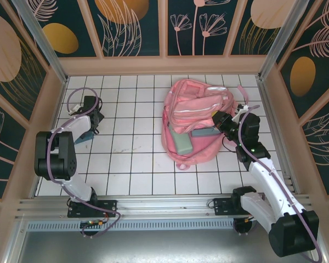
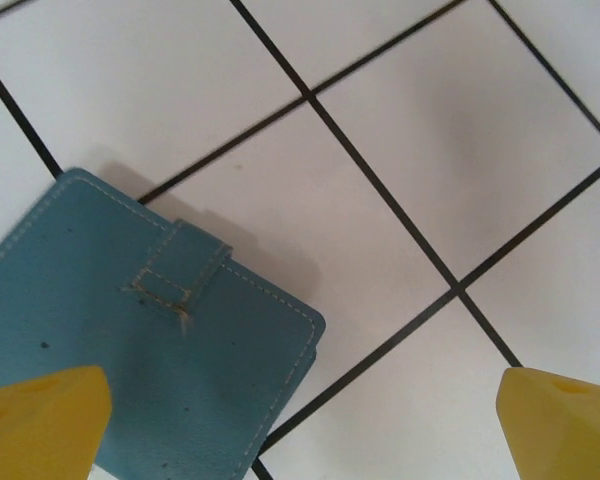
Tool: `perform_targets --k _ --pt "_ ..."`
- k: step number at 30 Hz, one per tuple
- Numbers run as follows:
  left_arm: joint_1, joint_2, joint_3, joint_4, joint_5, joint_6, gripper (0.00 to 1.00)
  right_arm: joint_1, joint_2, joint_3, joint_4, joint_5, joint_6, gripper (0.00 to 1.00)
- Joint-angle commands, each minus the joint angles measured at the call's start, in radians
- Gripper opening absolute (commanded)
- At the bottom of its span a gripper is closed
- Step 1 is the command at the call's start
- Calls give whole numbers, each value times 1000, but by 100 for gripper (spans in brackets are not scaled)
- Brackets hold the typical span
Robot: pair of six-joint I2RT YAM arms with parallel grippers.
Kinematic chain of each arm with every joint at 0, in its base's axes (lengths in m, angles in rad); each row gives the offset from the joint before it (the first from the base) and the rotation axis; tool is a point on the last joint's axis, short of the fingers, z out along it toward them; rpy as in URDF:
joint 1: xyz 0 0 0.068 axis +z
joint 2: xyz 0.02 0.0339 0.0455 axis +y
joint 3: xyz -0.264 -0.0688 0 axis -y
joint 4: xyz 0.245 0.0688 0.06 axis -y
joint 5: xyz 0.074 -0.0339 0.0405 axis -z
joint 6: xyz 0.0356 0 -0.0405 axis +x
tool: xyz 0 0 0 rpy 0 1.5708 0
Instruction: Pack the student bag
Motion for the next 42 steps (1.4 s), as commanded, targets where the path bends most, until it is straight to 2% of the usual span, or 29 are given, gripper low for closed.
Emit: perform_targets --k 1,8,11,15,17,22,26,29,34,36,42 --pt "5 6 -69 52 69 -20 99 20 -53 24 100 -73 -43 0" --pt "0 -39 -163 166 204 29 98 22 -47 15 119 -81 -30 0" --pt "-32 -65 -186 207 279 37 97 25 -46 10 127 -79 -21 0" --pt "-139 -81 -178 208 276 56 96 31 -45 11 131 -76 -16 0" --pt "-181 -81 -182 213 300 48 91 37 -46 11 129 -72 -15 0" --pt "-321 -95 -198 206 332 -6 90 47 -45 16 122 -63 -18 0" --pt "-459 -117 -185 180 327 -46 90 54 -41 16 128 -58 -16 0" --pt "-545 -140 -143 111 278 -43 92 61 -38 16 133 -56 -15 0" --pt "-560 -264 -184 32 172 -165 94 64 -39 16 132 -53 -19 0" --pt "-560 -315 -212 18 167 -238 94 65 -41 13 129 -49 -22 0" --pt "-560 -346 -315 98 299 -410 95 64 -34 1 149 -50 -18 0"
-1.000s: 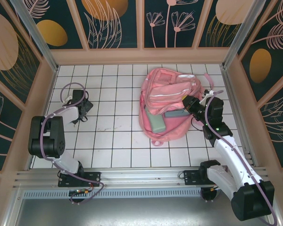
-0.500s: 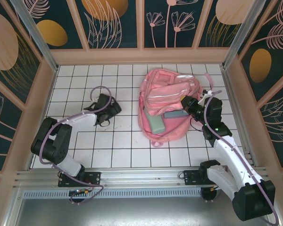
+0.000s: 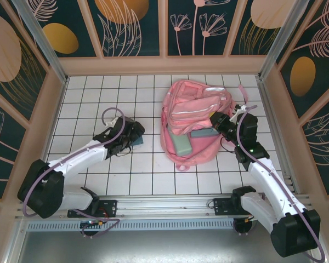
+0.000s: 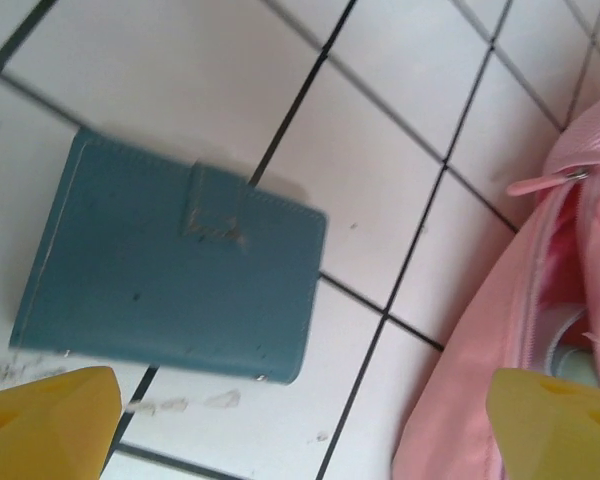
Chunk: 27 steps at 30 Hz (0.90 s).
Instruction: Pack the student bag
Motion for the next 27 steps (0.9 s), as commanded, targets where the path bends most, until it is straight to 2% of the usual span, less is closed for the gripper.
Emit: perform_targets --k 1,9,17,22,27 --pt "2 24 -50 24 73 -131 95 22 -31 3 148 -71 -19 0" --pt "3 114 -11 45 31 -115 99 23 -34 5 136 -66 -27 0" --pt "39 238 107 -17 -61 -11 98 22 -40 16 106 -55 -43 0" --pt "89 308 158 -15 -65 35 98 22 -35 18 110 -53 -44 0" --pt "105 395 283 -65 -121 134 99 22 -29 22 105 -54 -49 0"
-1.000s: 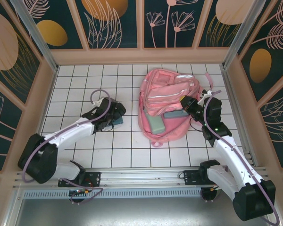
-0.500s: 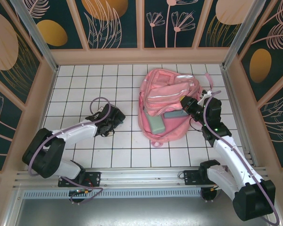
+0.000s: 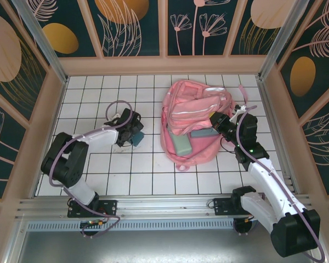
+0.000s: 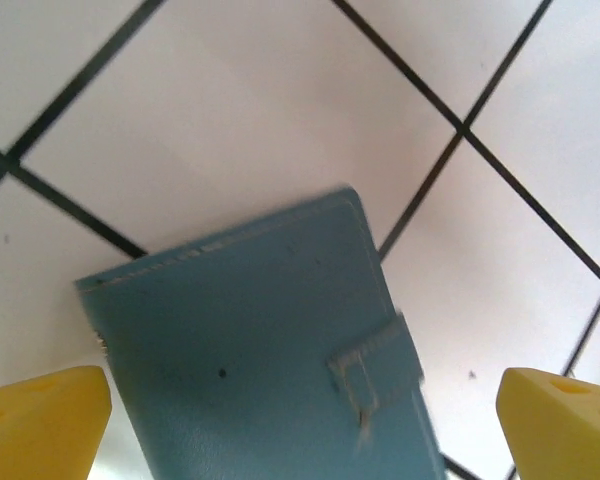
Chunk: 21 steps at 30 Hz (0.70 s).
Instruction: Pack the student bag
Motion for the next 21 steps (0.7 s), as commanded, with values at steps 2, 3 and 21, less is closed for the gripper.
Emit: perform_targets --k 2,3,21 --pt "4 94 135 -85 -59 121 98 22 -27 30 99 -54 -43 0" --pt "3 110 153 -97 -49 136 99 21 -27 30 99 -54 -44 0" --pt "-77 58 68 -146 -99 460 99 22 -21 18 117 -59 -34 0"
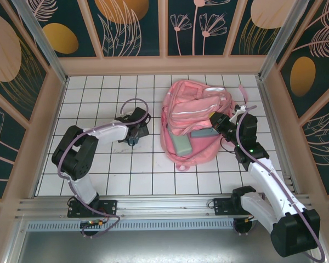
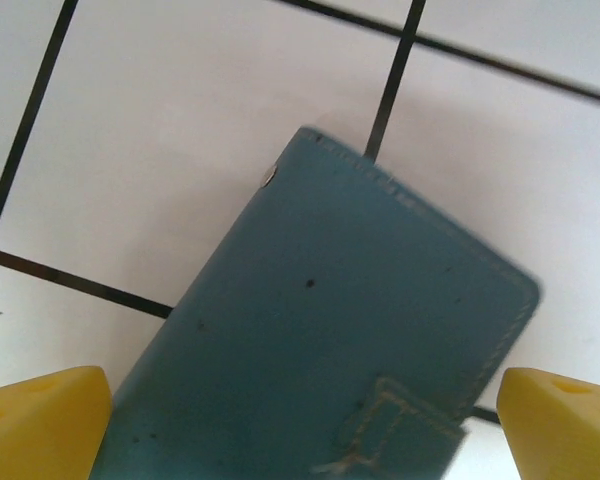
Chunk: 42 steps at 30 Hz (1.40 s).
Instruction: Pack the student bag
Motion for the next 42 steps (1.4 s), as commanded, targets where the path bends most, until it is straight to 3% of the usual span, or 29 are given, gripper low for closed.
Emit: perform_targets --k 1,17,29,42 --pt "3 -39 -35 9 14 136 98 21 -22 17 121 -61 -29 0" --pt "1 21 15 60 104 416 98 21 -17 24 122 -70 -22 0" --pt "1 -92 -39 123 361 278 99 21 -21 18 123 -66 -20 0" --pt "-2 -23 30 69 295 459 99 21 -34 16 115 -62 -22 0"
